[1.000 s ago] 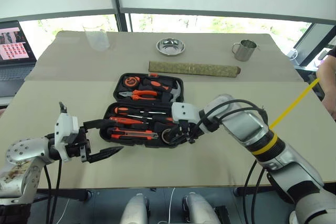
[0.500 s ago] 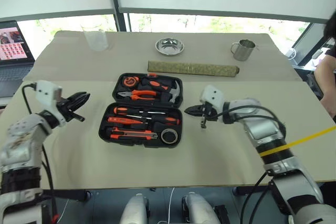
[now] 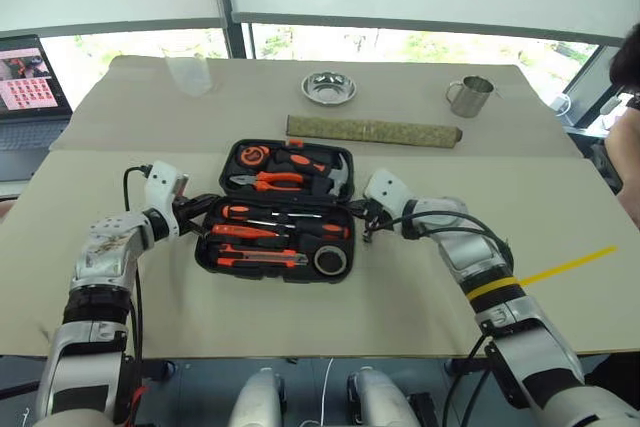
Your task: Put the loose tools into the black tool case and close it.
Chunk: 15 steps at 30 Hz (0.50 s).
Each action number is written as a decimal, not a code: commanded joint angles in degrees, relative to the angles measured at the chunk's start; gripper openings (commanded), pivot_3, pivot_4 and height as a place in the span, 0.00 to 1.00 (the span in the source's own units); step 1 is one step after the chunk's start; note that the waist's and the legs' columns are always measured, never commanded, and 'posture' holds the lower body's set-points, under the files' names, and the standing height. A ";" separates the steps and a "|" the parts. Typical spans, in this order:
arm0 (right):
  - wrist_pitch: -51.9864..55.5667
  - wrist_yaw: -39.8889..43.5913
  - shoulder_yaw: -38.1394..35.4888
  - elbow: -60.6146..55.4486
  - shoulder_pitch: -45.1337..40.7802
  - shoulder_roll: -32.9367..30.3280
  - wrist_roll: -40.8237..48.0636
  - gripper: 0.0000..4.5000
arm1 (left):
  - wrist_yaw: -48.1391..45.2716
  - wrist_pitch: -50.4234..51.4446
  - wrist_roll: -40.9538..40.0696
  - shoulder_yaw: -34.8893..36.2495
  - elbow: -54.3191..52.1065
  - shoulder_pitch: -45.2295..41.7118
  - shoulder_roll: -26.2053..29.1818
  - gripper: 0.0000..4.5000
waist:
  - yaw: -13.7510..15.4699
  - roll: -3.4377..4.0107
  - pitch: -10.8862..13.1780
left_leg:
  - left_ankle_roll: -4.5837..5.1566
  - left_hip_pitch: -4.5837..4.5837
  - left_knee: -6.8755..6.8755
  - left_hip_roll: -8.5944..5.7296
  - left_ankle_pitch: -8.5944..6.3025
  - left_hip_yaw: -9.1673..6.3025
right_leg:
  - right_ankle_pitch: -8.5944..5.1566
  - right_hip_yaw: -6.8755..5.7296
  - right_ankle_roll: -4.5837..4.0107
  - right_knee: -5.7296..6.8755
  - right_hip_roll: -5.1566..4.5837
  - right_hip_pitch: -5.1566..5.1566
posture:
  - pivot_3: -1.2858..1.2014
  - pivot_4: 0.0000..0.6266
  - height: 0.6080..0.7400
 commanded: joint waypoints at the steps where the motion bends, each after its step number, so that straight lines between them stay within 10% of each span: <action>1: 2.38 2.57 -1.47 -7.44 1.91 -1.26 2.56 0.00 | -6.44 0.99 -2.42 -4.16 -7.11 2.05 -2.27 0.01 | 0.18 0.00 0.00 | 0.00 -0.05 0.00 0.00 0.00 0.00 | 0.02 0.00 0.04 0.00 -0.01 0.00 | 0.52 0.24 1.00; 15: 11.28 3.51 -8.41 -22.11 15.06 -10.23 5.34 0.00 | -3.01 5.14 -1.02 -8.60 -19.24 8.23 -9.21 0.01 | 0.92 0.00 0.00 | 0.04 -0.10 0.40 -0.05 -0.02 -0.08 | 0.03 0.00 0.10 -0.11 -0.02 0.08 | 0.52 0.24 1.00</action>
